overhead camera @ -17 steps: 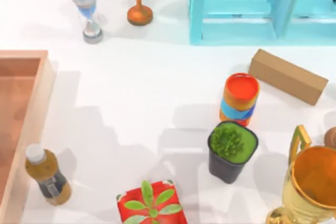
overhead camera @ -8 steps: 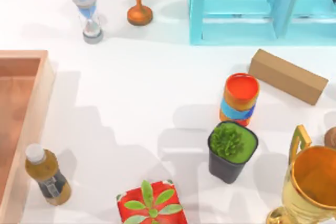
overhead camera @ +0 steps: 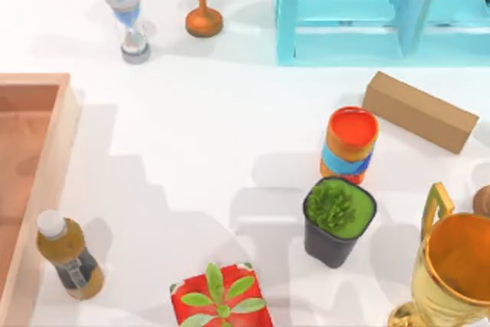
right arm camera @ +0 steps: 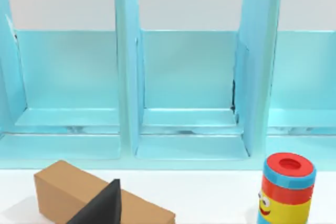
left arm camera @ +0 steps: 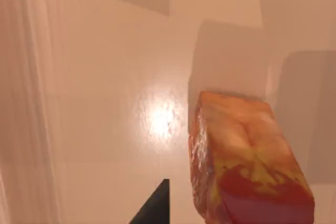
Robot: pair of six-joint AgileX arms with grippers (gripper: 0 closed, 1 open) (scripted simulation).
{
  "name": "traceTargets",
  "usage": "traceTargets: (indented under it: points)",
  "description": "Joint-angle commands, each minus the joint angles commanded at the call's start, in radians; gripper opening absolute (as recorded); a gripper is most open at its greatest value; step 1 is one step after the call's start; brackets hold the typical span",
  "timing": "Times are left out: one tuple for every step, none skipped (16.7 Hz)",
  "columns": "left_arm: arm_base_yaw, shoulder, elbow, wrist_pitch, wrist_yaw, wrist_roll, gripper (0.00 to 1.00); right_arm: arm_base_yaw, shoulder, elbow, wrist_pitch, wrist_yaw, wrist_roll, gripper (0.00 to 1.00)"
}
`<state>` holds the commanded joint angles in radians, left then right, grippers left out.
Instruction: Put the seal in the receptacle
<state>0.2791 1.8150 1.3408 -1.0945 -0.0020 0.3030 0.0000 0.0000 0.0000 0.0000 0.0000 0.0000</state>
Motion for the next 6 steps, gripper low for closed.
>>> traceTargets:
  points:
    - [0.0,0.0,0.0,0.0,0.0,0.0,1.0,0.0,0.0,0.0,0.0,0.0,0.0,1.0]
    - [0.0,0.0,0.0,0.0,0.0,0.0,1.0,0.0,0.0,0.0,0.0,0.0,0.0,1.0]
    - [0.0,0.0,0.0,0.0,0.0,0.0,1.0,0.0,0.0,0.0,0.0,0.0,0.0,1.0]
    - [0.0,0.0,0.0,0.0,0.0,0.0,1.0,0.0,0.0,0.0,0.0,0.0,0.0,1.0]
    - [0.0,0.0,0.0,0.0,0.0,0.0,1.0,0.0,0.0,0.0,0.0,0.0,0.0,1.0]
    - [0.0,0.0,0.0,0.0,0.0,0.0,1.0,0.0,0.0,0.0,0.0,0.0,0.0,1.0]
